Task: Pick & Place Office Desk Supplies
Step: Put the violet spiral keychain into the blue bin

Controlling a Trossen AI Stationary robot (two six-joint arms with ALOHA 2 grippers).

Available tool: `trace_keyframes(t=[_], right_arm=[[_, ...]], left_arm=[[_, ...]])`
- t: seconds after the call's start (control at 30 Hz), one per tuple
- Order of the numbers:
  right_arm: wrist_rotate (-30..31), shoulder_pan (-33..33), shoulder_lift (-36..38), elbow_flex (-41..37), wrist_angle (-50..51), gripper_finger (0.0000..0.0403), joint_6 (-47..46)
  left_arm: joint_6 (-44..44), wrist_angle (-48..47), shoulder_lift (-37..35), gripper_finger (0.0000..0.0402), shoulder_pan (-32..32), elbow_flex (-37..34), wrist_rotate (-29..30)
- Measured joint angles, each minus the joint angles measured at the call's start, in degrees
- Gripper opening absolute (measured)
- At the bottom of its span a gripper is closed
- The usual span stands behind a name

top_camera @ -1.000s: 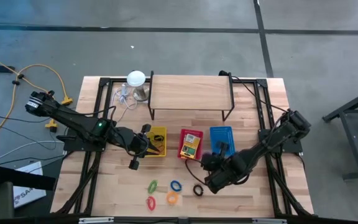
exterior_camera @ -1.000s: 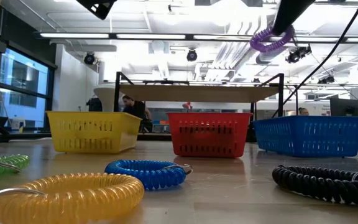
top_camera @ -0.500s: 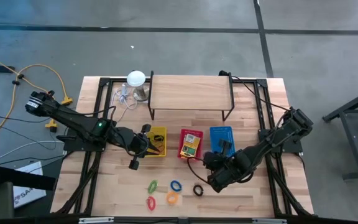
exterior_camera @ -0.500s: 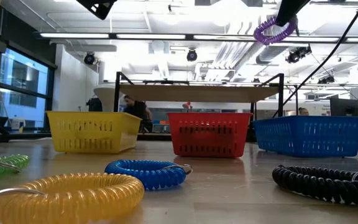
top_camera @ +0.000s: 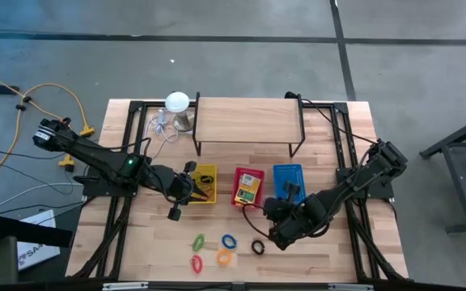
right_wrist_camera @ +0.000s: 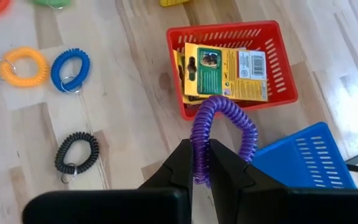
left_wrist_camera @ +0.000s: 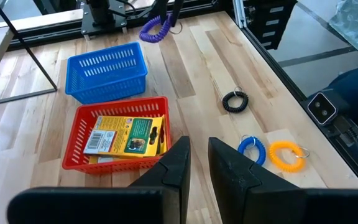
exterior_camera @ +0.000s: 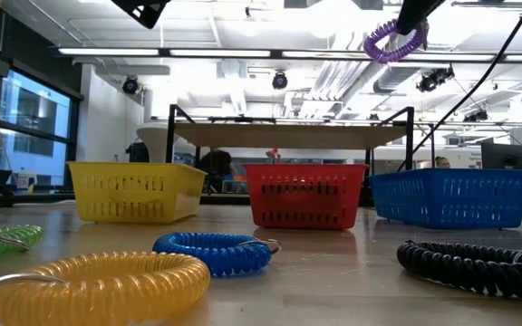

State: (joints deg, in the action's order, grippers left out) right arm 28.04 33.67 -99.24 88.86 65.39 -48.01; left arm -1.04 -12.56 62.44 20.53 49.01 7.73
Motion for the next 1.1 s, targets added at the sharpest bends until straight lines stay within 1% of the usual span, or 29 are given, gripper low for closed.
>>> trace_keyframes(t=[0.2,0.27,0.33,0.47,0.57,0.8,1.1], right_arm=[[-1.1,-0.3,0.0,0.0,0.8,0.0023,-1.2],[-1.5,-0.9,0.3,-1.4,0.2,0.0023,-1.3],[-2.1,-1.4,2.1,-4.9,-1.0,0.0023,-1.6],[-3.9,-3.1,7.9,-14.4,-8.9,0.0023,-1.9],[-4.4,-4.4,11.0,-20.5,-12.0,0.0023,-1.9],[-4.5,-7.6,17.5,-30.4,-12.4,0.0023,-2.9],[-4.6,-10.7,24.4,-39.7,-15.2,0.0023,-3.0]], left_arm=[[0.0,0.0,0.0,0.0054,0.0,0.0,0.0],[0.0,0.0,0.0,0.0054,0.0,0.0,0.0],[0.0,0.0,0.0,0.0054,0.0,0.0,0.0],[0.0,0.0,0.0,0.0054,0.0,0.0,0.0],[0.0,0.0,0.0,0.0054,0.0,0.0,0.0],[0.0,0.0,0.0,0.0054,0.0,0.0,0.0],[0.0,0.0,0.0,0.0054,0.0,0.0,0.0]])
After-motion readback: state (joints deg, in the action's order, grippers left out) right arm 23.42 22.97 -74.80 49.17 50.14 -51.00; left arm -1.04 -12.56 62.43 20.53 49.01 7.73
